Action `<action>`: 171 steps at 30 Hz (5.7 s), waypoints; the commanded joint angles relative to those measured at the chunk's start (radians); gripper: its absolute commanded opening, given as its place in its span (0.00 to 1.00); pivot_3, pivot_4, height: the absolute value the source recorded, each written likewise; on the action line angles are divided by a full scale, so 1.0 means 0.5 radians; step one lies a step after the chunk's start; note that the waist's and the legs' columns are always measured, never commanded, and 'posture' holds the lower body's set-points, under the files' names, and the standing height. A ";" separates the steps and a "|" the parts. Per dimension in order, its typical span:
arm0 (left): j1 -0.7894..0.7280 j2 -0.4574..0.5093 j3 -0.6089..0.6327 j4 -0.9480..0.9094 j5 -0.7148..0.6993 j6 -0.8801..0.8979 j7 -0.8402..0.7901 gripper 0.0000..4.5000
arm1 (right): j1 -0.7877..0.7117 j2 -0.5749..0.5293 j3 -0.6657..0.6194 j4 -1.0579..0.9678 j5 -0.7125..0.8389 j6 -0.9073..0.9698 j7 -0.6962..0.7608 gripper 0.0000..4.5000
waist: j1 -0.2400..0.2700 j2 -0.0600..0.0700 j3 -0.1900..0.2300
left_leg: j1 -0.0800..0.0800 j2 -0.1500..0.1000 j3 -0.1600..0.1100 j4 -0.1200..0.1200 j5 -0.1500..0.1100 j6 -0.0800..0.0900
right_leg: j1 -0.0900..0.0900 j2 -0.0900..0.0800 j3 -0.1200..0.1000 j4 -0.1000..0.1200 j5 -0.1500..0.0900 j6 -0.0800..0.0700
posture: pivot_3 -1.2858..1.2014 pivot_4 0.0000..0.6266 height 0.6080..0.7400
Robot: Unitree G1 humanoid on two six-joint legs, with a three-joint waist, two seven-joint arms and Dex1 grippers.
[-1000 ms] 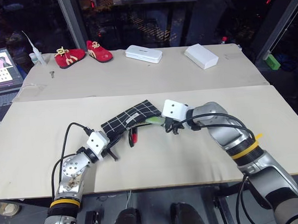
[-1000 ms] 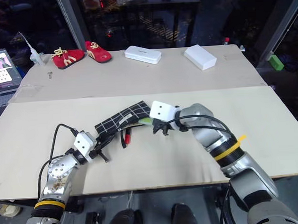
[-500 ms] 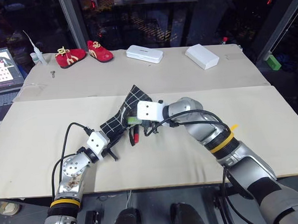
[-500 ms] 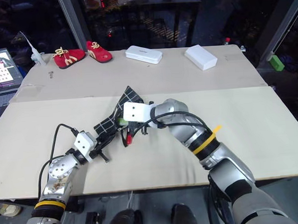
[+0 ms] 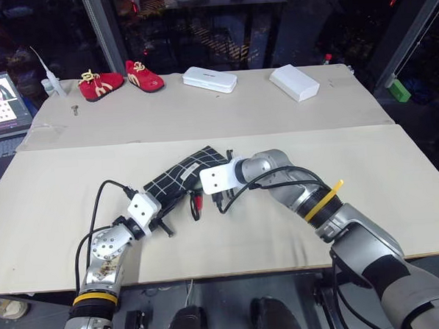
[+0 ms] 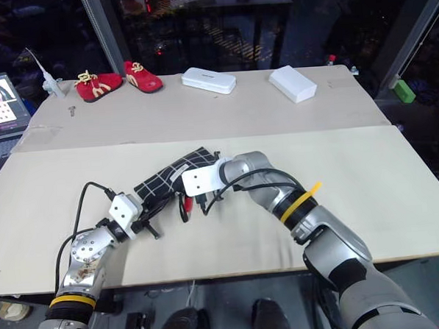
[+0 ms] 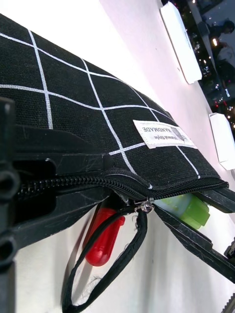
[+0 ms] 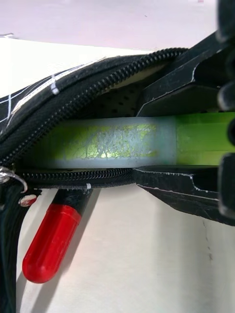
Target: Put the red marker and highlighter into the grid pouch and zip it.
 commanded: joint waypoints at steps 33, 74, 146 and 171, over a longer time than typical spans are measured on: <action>-0.037 -0.091 0.159 -0.216 -0.240 0.219 0.106 0.00 | 0.021 -0.116 -0.711 -0.324 0.802 0.137 0.523 0.99 | 0.002 0.000 0.000 | 0.001 0.002 -0.003 0.000 0.000 0.000 | 0.001 0.000 0.001 0.001 0.000 -0.001 | 0.52 0.24 1.00; -0.010 -0.093 0.300 -0.324 -0.307 0.456 0.245 0.00 | -0.048 0.718 -0.792 -0.117 1.108 2.024 -0.778 0.99 | 0.000 0.000 0.000 | -0.005 -0.001 -0.008 0.000 0.000 -0.001 | -0.002 0.000 -0.002 0.001 -0.001 -0.004 | 0.52 0.24 1.00; -0.117 -0.204 0.058 -0.287 -0.284 0.470 0.040 0.00 | 0.452 -0.597 -0.537 -0.851 0.141 -0.244 -0.034 0.11 | 0.010 -0.002 0.002 | -0.004 -0.002 0.003 0.000 0.001 -0.002 | -0.011 0.002 0.010 -0.001 -0.003 0.000 | 0.52 0.24 1.00; -0.067 -0.237 -0.010 -0.378 -0.320 0.508 -0.062 0.00 | 0.025 -0.041 -0.150 0.078 -0.283 -0.865 -0.396 0.11 | 0.005 -0.002 0.002 | -0.003 -0.001 0.004 0.000 0.001 -0.002 | -0.010 0.002 0.010 0.001 -0.002 -0.001 | 0.52 0.24 1.00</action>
